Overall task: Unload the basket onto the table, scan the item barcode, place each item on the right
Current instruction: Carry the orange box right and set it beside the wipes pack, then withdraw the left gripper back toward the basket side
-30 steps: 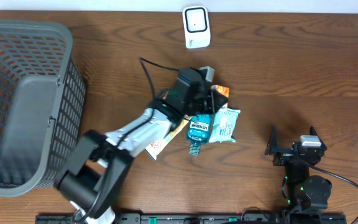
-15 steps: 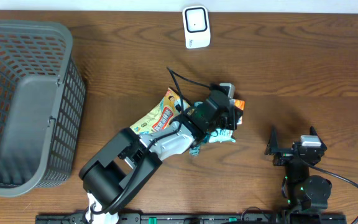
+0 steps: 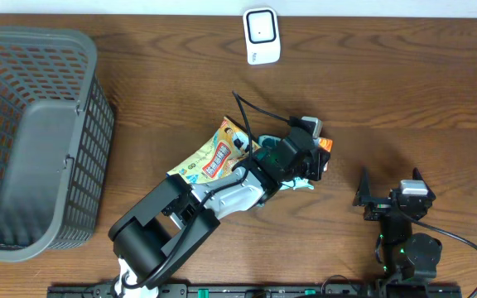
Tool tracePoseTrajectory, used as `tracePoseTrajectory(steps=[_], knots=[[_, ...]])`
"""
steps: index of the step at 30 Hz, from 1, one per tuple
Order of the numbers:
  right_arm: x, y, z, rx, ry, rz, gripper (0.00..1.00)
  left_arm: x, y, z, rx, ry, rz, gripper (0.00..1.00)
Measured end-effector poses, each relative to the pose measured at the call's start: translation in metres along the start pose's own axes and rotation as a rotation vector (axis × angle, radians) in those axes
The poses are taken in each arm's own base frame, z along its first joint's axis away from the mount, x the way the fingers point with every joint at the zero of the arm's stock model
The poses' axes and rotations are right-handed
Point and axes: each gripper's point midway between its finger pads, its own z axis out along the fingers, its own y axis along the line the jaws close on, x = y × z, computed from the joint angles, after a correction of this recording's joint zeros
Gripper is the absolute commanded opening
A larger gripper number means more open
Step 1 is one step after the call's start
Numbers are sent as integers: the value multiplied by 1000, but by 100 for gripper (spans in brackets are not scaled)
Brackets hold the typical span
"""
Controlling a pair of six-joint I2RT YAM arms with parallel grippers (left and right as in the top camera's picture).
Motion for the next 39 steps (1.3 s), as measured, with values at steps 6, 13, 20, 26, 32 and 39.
tracePoseTrajectory(steps=[6,13,20,26,32,39], knots=[[0,0,0,0,0,0,99,0,0,0,0,0,9,46],[0,0,0,0,0,0,99,0,0,0,1,-1,9,46],[0,0,0,0,0,0,99,-2,14,-4,-69,-4,134,60],[0,0,0,0,0,0,99,-49,32,-52,-236,-95,275,79],[0,0,0,0,0,0,99,-131,17,-140,-371,-355,424,90],[0,0,0,0,0,0,99,-197,7,-254,-593,-613,595,96]])
